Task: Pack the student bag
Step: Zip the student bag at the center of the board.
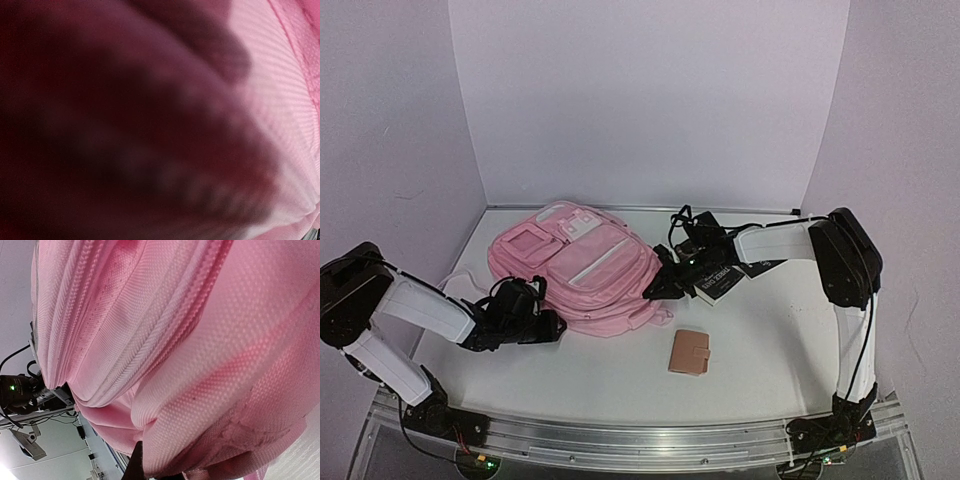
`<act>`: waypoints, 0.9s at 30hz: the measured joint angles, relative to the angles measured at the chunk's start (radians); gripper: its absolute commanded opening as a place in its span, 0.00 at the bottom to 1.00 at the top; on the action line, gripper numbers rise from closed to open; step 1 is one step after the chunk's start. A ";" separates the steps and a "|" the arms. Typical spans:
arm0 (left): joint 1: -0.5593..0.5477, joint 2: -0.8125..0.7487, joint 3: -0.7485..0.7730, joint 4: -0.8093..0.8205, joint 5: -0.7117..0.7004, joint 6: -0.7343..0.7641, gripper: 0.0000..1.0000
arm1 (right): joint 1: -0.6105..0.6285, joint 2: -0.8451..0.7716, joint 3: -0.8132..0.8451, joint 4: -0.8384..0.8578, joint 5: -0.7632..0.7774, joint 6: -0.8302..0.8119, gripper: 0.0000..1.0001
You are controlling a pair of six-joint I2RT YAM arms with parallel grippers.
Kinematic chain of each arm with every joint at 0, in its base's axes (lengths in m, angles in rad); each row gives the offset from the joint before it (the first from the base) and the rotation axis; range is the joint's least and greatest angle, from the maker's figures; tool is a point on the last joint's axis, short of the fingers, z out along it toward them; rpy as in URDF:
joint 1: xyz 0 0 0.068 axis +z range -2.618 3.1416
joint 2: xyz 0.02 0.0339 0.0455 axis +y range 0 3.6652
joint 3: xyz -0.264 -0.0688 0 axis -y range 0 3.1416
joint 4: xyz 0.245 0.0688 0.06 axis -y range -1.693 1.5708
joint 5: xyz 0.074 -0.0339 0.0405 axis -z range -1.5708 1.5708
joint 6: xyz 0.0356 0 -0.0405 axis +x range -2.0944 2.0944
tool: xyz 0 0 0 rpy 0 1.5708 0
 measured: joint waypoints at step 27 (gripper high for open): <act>0.062 -0.244 0.070 -0.569 -0.221 -0.541 0.00 | 0.003 0.000 -0.014 0.004 -0.095 -0.022 0.00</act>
